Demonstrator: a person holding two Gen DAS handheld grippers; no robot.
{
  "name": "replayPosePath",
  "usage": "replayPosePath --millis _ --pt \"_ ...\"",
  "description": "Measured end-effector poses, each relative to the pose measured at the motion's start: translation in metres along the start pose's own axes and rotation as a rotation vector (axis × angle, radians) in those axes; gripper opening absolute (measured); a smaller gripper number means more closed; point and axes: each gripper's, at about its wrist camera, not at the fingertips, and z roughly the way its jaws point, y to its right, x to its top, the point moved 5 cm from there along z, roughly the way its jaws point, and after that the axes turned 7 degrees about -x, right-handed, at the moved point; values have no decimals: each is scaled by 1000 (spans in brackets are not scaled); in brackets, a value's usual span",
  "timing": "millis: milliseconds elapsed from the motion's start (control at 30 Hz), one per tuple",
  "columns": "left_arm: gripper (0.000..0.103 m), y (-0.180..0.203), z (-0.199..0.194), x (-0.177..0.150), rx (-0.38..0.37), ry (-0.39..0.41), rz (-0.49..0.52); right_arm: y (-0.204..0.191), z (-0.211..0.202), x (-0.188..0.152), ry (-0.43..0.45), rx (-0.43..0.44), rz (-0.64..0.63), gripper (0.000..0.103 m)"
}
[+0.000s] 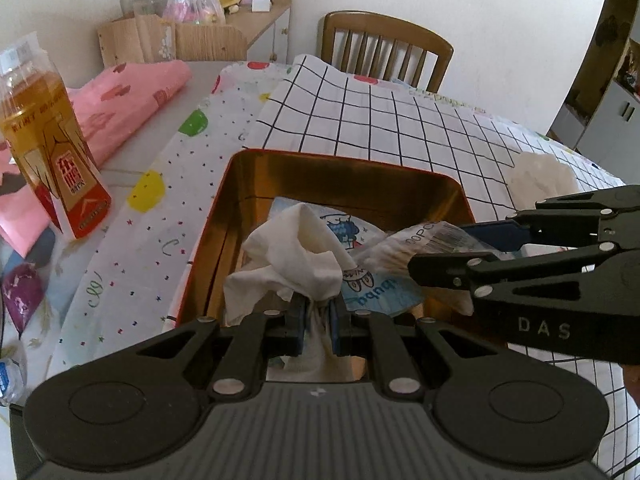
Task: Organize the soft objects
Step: 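Open both grippers to drop the cloth and swab bag into the tin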
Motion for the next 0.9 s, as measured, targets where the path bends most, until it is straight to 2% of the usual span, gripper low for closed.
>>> replayPosePath --millis 300,467,600,633,800,900 --pt "17 -1 5 0 6 -15 -12 -2 1 -5 -9 25 -21 36" --pt "31 -2 5 -1 14 -20 -8 -5 -3 -9 -3 17 -56 37" --pt "56 -5 0 -1 23 -5 -16 -4 -8 -10 2 23 -44 39" --pt "60 -6 -2 -1 20 2 -18 -3 -10 -10 3 27 -38 40" --pt "61 -4 -15 0 20 23 -10 2 -24 -10 18 43 -3 45" --pt "66 -2 -26 -1 26 40 1 4 -37 -10 39 46 11 49"
